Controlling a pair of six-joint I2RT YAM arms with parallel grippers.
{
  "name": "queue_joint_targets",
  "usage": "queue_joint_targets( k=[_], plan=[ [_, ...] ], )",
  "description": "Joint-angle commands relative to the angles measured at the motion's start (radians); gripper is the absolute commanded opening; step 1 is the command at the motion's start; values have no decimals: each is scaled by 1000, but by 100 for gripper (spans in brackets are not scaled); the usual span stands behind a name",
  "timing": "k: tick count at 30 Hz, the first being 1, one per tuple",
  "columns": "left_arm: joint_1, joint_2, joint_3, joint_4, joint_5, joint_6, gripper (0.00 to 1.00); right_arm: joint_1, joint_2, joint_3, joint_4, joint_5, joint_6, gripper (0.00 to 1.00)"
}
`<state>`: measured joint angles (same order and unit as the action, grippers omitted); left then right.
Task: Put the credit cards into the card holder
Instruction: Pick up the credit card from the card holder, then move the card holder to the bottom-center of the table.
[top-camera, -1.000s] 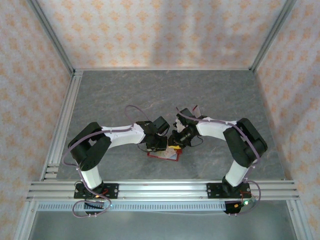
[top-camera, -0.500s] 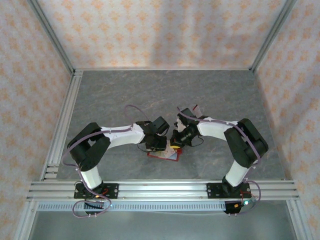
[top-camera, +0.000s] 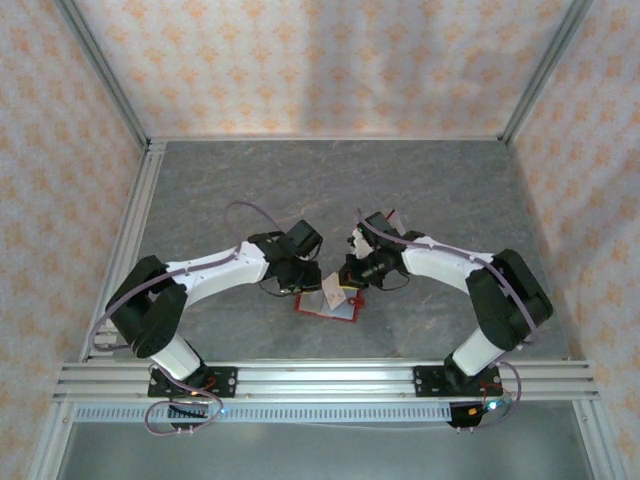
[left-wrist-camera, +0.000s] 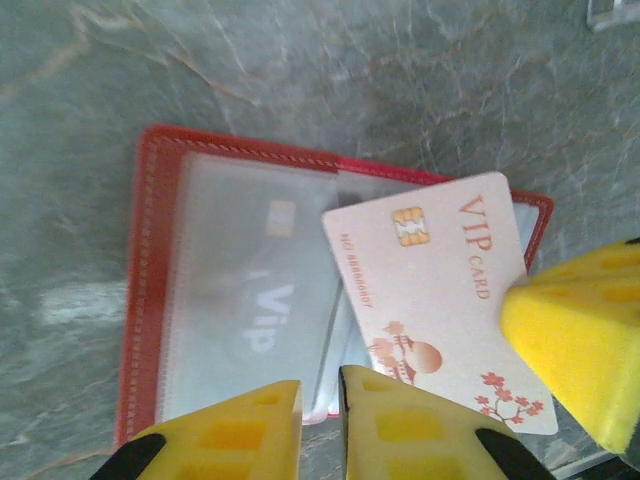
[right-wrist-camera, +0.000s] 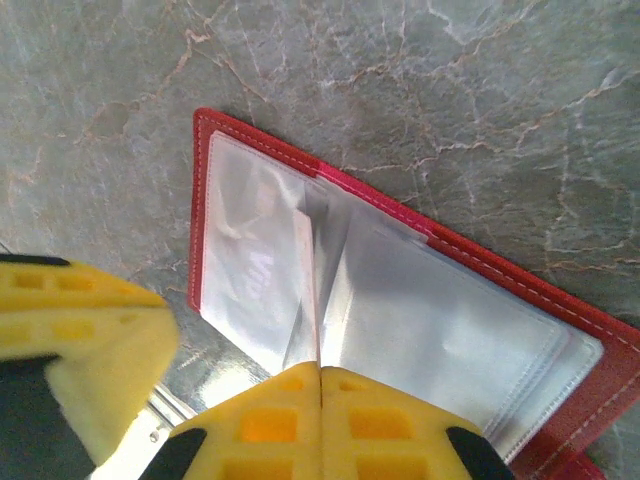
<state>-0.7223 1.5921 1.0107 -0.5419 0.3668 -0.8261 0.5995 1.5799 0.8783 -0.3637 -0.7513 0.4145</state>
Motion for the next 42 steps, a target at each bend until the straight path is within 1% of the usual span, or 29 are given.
queue_joint_targets(
  k=[1, 4, 10, 14, 20, 28, 32, 36, 42],
  plan=[
    [36, -13, 2, -86, -19, 54, 19, 2, -60, -29, -17, 54, 5, 0],
    [43, 23, 35, -117, -33, 95, 22, 2, -88, -56, 16, 61, 38, 0],
    [43, 125, 83, -130, -35, 146, 22, 2, -136, -117, 85, 72, 100, 0],
    [43, 160, 71, -126, -41, 159, 22, 2, -165, -165, 146, 85, 148, 0],
    [40, 143, -27, -74, -28, 135, 21, 2, -201, -236, 255, 104, 227, 0],
    [-1, 113, -125, -13, -11, 80, 21, 3, -212, -270, 336, 123, 259, 0],
    [-33, 104, -145, 2, -9, 49, 21, 2, -228, -294, 408, 132, 288, 0],
    [-38, 105, -153, 7, -2, 28, 21, 4, -230, -319, 468, 135, 306, 0],
    [-37, 103, -133, -68, -26, 18, 21, 25, -238, -366, 508, 178, 310, 0]
  ],
)
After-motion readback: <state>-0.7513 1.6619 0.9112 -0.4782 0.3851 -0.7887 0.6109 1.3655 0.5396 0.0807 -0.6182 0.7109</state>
